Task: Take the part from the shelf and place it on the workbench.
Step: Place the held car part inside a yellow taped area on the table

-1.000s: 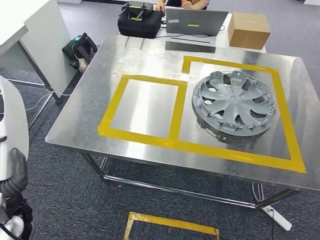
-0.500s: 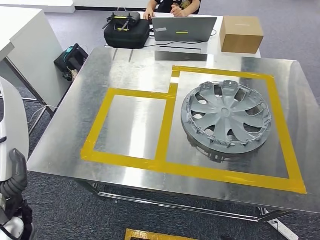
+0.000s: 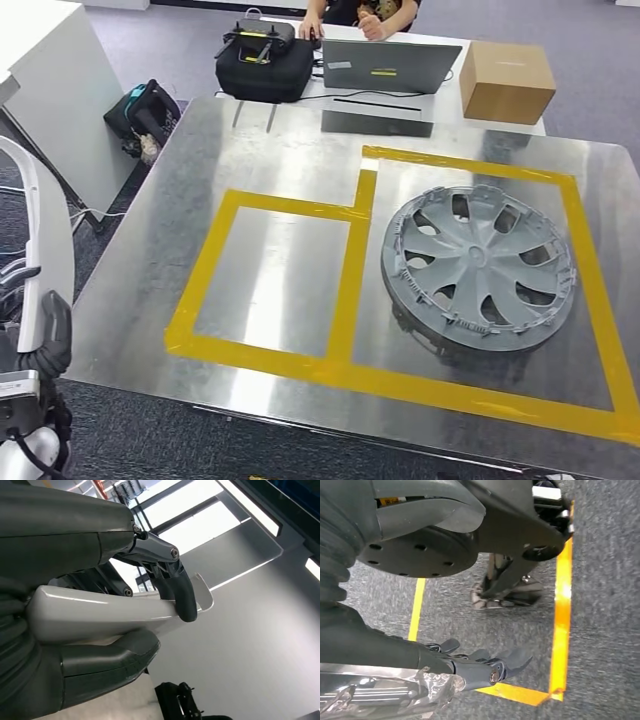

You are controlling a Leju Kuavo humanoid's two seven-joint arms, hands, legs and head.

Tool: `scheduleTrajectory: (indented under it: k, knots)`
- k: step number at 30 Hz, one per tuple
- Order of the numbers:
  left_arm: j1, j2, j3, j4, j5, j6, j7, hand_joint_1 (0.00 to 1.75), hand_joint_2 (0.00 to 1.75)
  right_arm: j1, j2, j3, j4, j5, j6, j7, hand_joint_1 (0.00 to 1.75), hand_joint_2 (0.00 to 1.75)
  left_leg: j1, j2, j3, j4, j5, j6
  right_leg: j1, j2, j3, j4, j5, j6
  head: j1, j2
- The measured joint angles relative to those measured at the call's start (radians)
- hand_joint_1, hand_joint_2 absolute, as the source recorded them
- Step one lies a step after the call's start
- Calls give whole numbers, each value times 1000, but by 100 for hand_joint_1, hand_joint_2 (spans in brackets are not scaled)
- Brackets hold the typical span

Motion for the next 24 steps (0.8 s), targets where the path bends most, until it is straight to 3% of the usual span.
scheduleTrajectory:
  k: [2, 3, 5, 9, 11, 15, 19, 24]
  knots:
    - [-14, 2, -10, 10, -1, 0, 9, 175, 175, -2, 1, 1, 1, 0, 2, -1, 0, 175, 0, -2, 18, 0, -12, -9, 0, 1, 37, -116, 78, 0, 0, 0]
    - [-20, 3, -14, 13, 5, 0, 11, 175, 175, -3, 1, 1, 1, 0, 2, -1, 0, 175, -2, -3, 21, 1, -15, -14, 0, 2, 50, -149, 93, -4, -1, 0]
    - [-27, 5, -20, 16, 21, -3, 14, 175, 175, -4, 2, 1, 2, 0, 3, -1, 0, 175, -5, -3, 22, 0, -14, -10, 0, 5, 58, -165, 95, -12, -3, 0]
    - [-32, 10, -30, 18, 33, -8, 14, 175, 175, -3, 5, 2, 2, 0, 3, 2, 0, 175, -8, -2, 32, -22, -3, 9, -3, 10, 63, -181, 103, -14, -7, 0]
    - [-33, 13, -31, 18, 34, -9, 12, 175, 175, -4, 7, 2, 3, 1, 3, 4, 0, 175, -11, -1, 44, -49, 10, 13, -3, 11, 71, -199, 112, -20, -11, 0]
    - [-33, 17, -38, 19, 15, -7, 11, 175, 175, -4, 7, 3, 3, 5, 4, 5, 0, 175, -6, 0, 50, -65, 16, -21, 2, 9, 73, -205, 115, -29, -13, 0]
    - [-42, 23, -54, 33, -51, -5, 31, 175, 175, -5, 7, 4, 3, 14, 8, 2, 0, 175, -5, 0, 50, -65, 16, -29, 3, 9, 73, -205, 115, -31, -13, 0]
    - [-115, 37, -93, 122, -148, -3, 95, 175, 175, -7, 7, 14, 3, 33, 15, 2, 0, 175, -6, -2, 49, -64, 19, -30, 2, 7, 75, -206, 120, -32, -12, 0]
